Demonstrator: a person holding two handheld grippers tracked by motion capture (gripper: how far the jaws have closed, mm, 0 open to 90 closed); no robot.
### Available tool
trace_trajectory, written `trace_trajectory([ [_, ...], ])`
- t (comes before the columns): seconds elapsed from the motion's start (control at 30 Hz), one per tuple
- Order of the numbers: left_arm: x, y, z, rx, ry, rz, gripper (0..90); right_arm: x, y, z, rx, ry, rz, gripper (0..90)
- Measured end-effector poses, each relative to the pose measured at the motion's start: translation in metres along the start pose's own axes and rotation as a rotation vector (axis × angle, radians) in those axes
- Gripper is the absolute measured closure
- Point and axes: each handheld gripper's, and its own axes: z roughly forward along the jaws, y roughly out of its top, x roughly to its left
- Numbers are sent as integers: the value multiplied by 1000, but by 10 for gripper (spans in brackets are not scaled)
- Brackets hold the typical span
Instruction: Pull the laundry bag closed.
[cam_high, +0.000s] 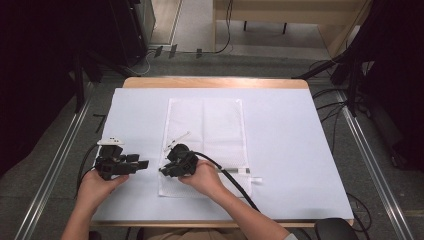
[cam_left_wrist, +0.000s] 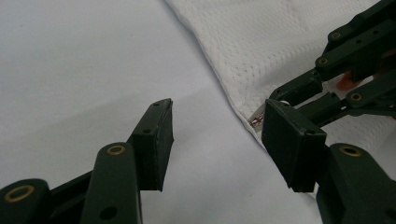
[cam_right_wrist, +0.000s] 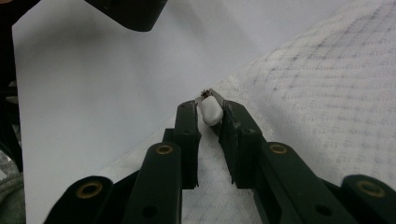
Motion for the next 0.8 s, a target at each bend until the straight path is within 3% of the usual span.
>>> trace_trajectory([
  [0.4,-2,0,2,15,-12,10,451,-1,9,8,10,-2,5,872],
  [0.53,-4,1,3,14,-40,7,455,0,12,0,-7,-4,-8,873],
  [0.8,-12,2,10,38,-86,47,461,-1,18,-15,-61,-1,-23,873],
])
